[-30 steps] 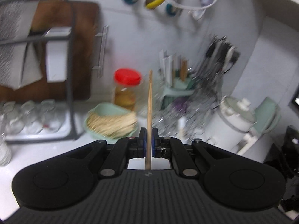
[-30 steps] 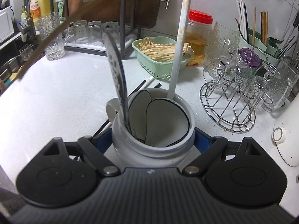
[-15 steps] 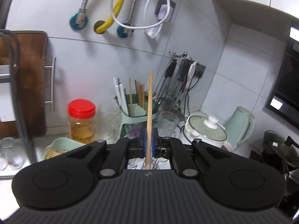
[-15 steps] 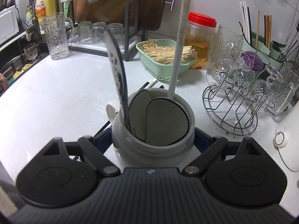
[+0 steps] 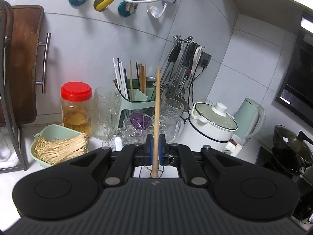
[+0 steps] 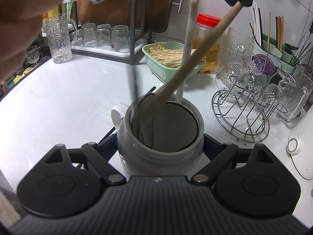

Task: Organize utensils
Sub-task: 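Carry the wooden chopstick upright over the jar, then lower the wooden chopstick into the jar and open the left gripper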

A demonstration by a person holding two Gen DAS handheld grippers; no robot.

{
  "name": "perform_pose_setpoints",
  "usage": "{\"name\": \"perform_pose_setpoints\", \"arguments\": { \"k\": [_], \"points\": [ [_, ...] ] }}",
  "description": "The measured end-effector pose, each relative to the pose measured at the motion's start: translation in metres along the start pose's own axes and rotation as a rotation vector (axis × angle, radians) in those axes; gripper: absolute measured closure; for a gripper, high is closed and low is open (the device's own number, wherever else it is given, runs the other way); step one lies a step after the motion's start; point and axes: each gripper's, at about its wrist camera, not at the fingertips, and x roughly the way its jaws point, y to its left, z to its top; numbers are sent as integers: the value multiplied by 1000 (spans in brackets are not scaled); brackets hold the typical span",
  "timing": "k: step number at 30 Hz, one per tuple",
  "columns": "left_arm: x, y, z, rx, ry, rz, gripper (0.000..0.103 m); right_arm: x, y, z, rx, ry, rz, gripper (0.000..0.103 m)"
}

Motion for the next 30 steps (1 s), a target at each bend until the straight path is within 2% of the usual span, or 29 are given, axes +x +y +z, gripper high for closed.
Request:
{"name": "perform_pose_setpoints", "arguments": {
  "k": [7, 15, 21, 26, 30],
  "points": [
    [-4, 1, -8, 4, 34, 6, 97, -1, 0, 0, -2, 0, 2, 11],
    [-27, -4, -9, 13, 83, 13, 97, 0, 1, 1, 6, -1, -2, 11],
    [-41, -3, -6, -41, 187, 9, 97, 0, 1, -1, 10, -6, -7, 11],
    [-44, -9, -5, -55, 297, 3, 97, 0, 1, -1, 16, -11, -11, 11],
    [-43, -11, -7, -49, 348, -3, 97, 0, 1, -2, 17, -13, -12, 11]
  ]
}}
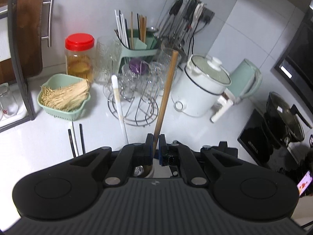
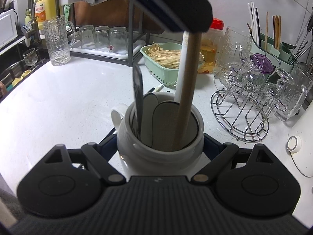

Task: Organize utensils
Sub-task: 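Lower the wooden chopstick into the jar and open the left gripper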

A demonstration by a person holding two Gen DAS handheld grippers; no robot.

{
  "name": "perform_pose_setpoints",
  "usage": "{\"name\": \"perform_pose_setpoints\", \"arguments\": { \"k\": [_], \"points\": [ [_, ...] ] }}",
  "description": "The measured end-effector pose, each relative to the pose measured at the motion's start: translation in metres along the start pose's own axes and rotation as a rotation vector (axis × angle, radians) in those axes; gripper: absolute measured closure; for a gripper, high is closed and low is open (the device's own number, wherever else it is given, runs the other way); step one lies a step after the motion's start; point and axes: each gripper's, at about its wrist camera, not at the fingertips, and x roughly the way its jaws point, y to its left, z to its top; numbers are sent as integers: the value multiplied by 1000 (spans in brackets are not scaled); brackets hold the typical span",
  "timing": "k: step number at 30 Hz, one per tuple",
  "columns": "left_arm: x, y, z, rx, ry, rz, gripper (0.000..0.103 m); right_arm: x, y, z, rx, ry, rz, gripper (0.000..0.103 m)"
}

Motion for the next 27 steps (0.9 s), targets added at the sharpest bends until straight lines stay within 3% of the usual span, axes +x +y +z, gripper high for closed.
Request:
{"name": "perform_pose_setpoints", "arguments": {
  "k": [7, 12, 24, 27],
  "points": [
    [16, -1, -1, 3, 88, 2, 97, 0, 0, -1, -1, -6, -1, 11],
    [19, -3, 0, -3, 96, -1, 97, 0, 0, -1, -3, -6, -1, 11],
    [-9, -5, 1, -20, 37, 18, 96, -1, 1, 0, -2, -1, -3, 11],
    [-18, -6, 1, -19, 17, 33, 89, 0, 1, 0, -1, 1, -4, 11]
  ]
}}
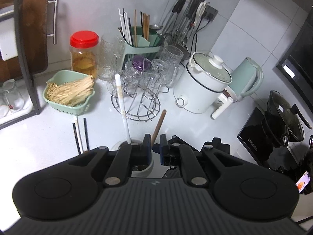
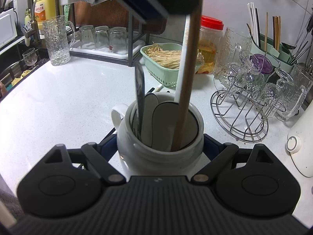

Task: Organize utensils
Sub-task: 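Lower the wooden chopstick into the jar and open the left gripper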

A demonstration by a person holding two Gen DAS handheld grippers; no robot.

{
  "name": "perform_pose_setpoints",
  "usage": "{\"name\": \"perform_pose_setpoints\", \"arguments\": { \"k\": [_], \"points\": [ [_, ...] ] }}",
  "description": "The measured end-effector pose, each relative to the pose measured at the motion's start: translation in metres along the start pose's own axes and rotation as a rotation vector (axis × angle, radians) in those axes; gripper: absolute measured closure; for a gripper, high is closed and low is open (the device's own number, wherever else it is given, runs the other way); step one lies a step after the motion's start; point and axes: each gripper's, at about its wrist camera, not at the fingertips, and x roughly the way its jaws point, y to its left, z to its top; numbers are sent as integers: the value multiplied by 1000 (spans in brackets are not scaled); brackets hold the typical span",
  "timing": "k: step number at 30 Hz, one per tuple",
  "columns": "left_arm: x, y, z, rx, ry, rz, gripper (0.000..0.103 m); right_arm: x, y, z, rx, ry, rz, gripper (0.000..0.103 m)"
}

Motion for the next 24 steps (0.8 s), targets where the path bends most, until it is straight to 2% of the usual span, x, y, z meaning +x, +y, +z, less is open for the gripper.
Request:
{"name": "perform_pose_setpoints", "arguments": {
  "k": [2, 4, 7, 14, 20, 24],
  "points": [
    [-6, 0, 0, 4, -10, 12, 79, 0, 0, 1, -2, 4, 0, 11],
    [-13, 0, 0, 7, -30, 30, 60, 0, 0, 1, -4, 6, 1, 11],
    [-23, 0, -1, 5, -64, 59, 43, 1, 0, 1, 0, 8, 2, 11],
    [-45, 11, -8, -32, -129, 154, 25, 0, 0, 1, 19, 9, -11, 11],
    [-57, 32, -20, -79, -141, 241, 24, 0, 1, 1, 31, 14, -26, 11],
    [-60, 51, -27, -129, -126, 264, 24, 0, 0, 1, 37, 16, -32, 11]
  ]
}}
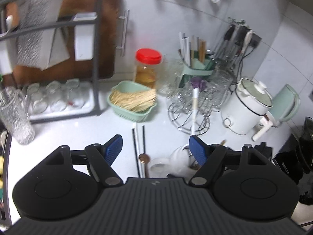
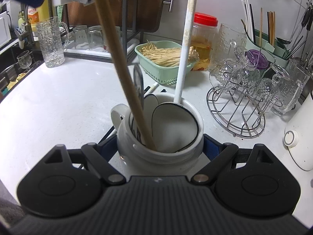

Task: Organize utensils
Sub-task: 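Move the left gripper down to the brown spoon on the counter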

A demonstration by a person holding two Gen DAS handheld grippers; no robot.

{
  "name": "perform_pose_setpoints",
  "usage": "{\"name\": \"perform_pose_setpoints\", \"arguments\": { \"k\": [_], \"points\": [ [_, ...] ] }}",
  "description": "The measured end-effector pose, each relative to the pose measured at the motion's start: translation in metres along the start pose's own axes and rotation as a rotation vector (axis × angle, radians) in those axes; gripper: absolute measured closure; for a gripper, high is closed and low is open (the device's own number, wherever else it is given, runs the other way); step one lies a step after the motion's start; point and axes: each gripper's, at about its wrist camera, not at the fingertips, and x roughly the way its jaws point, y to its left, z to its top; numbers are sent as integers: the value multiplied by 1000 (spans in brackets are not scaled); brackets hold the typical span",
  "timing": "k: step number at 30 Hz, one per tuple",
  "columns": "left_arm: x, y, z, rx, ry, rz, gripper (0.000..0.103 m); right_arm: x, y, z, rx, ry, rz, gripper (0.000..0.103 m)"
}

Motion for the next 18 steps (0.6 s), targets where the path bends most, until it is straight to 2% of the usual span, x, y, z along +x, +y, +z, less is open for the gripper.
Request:
{"name": "perform_pose_setpoints", "arguments": {
  "k": [8, 11, 14, 16, 18],
  "points": [
    [19, 29, -20, -47, 36, 43, 24, -4, -7, -4, 37, 8, -38, 11],
    [35, 36, -31, -66, 65, 2, 26, -6, -11, -6, 56, 10, -57, 11],
    [51, 39, -39, -67, 89, -18, 39, -7, -15, -8, 73, 10, -69, 11],
    [64, 40, -44, -71, 123, -21, 55, -8, -17, -9, 86, 12, -71, 11],
    [76, 40, -50, -65, 142, -33, 59, -9, -17, -10, 89, 13, -76, 11]
  ]
}}
